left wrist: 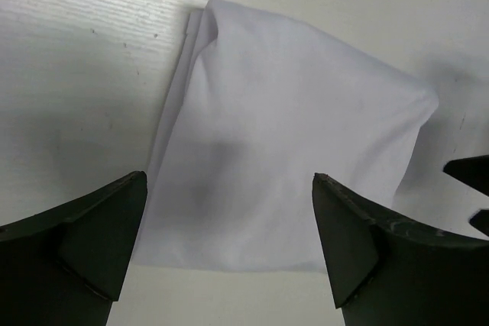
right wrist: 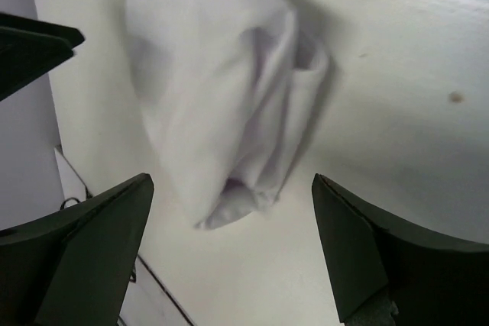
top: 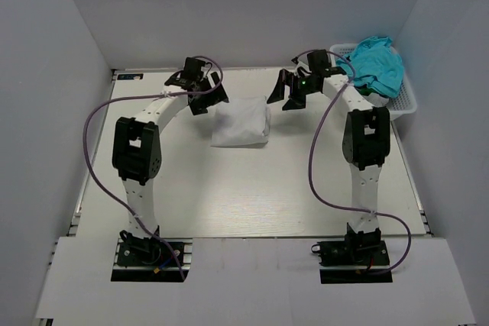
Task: Fold and stack the t-shirts
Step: Fold the long partially folded tshirt into a neat square, then smooth out wrinkles on the folded tshirt
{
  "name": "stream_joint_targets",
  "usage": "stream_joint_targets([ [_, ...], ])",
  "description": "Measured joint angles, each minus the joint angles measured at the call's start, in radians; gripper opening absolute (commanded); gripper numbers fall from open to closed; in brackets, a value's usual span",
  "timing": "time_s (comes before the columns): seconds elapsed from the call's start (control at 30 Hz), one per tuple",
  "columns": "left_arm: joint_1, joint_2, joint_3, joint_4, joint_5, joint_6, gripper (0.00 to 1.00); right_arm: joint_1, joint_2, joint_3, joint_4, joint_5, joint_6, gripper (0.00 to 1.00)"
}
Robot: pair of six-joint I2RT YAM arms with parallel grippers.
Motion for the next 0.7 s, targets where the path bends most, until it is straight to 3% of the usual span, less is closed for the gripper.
stream_joint_targets([
  [0.13, -0.004, -0.153, -0.165, 0.016, -0.012, -0.003, 0.99, 0.05, -0.156, -0.101, 0.008, -0.008, -0.022, 0.9],
  [0.3, -0.005, -0.473, -0.499, 0.051, -0.04, -0.025, 0.99, 0.142, -0.286, -0.19, 0.069, -0.088, -0.021, 0.9],
  [0.47, -0.002, -0.755, -0.789, 0.059, -0.056, -0.056, 0.99, 0.201, -0.264, -0.238, 0.162, -0.193, 0.032, 0.9],
  [0.6, -0.003, -0.86, -0.882, 0.049, -0.055, -0.076, 0.99, 0.211, -0.193, -0.249, 0.242, -0.236, 0.085, 0.9],
  [0.7, -0.004, -0.899, -0.89, 0.039, -0.055, -0.083, 0.99, 0.206, -0.174, -0.352, 0.329, -0.235, 0.123, 0.9],
])
